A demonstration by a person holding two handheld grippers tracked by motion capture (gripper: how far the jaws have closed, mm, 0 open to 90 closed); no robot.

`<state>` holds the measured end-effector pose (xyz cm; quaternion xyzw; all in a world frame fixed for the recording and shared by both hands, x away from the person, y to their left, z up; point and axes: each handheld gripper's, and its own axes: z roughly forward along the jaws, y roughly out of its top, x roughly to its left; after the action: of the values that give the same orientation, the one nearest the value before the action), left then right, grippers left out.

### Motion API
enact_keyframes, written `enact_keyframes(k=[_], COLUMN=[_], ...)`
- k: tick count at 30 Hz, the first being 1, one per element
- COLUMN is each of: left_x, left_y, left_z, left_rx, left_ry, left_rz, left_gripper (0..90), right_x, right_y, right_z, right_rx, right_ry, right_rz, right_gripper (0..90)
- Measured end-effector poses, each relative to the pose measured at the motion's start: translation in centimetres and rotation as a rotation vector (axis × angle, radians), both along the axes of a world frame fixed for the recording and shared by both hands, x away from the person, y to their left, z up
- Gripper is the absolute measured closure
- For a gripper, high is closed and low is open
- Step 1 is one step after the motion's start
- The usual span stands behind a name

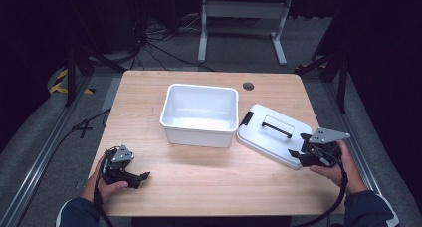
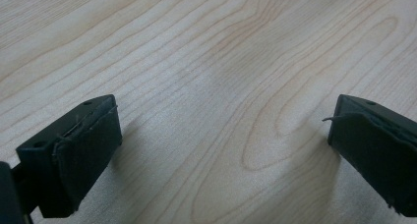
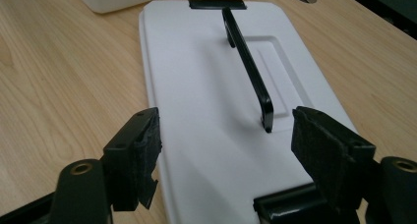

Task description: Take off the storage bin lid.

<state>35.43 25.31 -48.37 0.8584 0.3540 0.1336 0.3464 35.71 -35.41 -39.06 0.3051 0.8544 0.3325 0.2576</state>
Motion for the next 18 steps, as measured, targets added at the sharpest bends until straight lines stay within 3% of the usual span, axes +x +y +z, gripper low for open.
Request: enact_keyframes(k=[5,7,14,18], left_x=[0.0,0.0,0.0,0.0], left_y=[0.0,0.0,0.0,-0.1], left_z=[0.0,0.0,0.0,0.0], left_rx=[0.000,0.000,0.001,-0.004], left_ry=[0.000,0.000,-0.002,0.003], left_rz=[-0.001,0.000,0.000,0.000], left_gripper=[0.1,0.1,0.1,0.1], right_x=[-1.4,-1.9,-3.7,-4.3], right_y=[-0.7,-0.9,-1.5,-2.2], right_z=[-1.0,-1.4,-3.1,-4.4], right_rx=[0.016,0.038,0.027,0.045], right_ry=[-0.028,-0.014,0.008,0.024], right_rz=[-0.028,-0.024,-0.028,-0.054], right_gripper=[27.6,27.7,28.4,28.0])
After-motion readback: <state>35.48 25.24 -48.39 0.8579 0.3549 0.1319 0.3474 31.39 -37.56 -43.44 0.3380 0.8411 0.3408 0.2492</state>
